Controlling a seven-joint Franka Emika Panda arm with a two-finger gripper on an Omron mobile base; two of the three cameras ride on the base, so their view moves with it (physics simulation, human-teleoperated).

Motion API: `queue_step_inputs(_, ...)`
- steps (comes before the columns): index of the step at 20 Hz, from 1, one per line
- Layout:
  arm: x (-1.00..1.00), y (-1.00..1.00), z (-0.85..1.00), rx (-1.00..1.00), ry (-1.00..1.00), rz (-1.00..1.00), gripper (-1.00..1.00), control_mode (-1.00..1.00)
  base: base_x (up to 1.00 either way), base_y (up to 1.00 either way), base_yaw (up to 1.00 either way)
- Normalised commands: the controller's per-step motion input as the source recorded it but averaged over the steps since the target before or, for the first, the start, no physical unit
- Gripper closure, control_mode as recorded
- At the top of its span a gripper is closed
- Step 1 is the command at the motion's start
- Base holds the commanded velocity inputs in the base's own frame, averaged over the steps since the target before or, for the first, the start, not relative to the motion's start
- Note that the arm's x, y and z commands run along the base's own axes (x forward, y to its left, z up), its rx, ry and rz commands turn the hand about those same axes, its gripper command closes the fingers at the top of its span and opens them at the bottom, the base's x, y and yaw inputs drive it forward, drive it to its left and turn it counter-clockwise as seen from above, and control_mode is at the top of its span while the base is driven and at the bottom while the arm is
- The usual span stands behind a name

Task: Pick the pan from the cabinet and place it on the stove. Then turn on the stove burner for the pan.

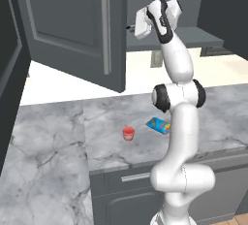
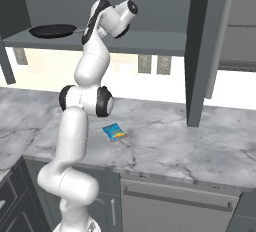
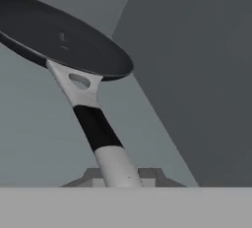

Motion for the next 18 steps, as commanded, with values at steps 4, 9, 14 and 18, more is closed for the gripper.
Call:
queue_step_inputs(4,-0.4,0.0,-0.02,0.0,-0.1,0.0,1.0,-1.0,0.0,0.0,0.0)
queue_step_inputs(9,-0.43,0.0,-0.04,0.0,-0.1,0.0,1.0,-1.0,0.0,0.0,0.0)
queue_step_inputs(14,-0.48,0.0,-0.06,0.0,-0.12,0.0,1.0,-1.0,0.0,0.0,0.0)
queue_step_inputs(18,-0.53,-0.01,0.0,0.0,-0.15,-0.01,1.0,-1.0,0.0,0.0,0.0)
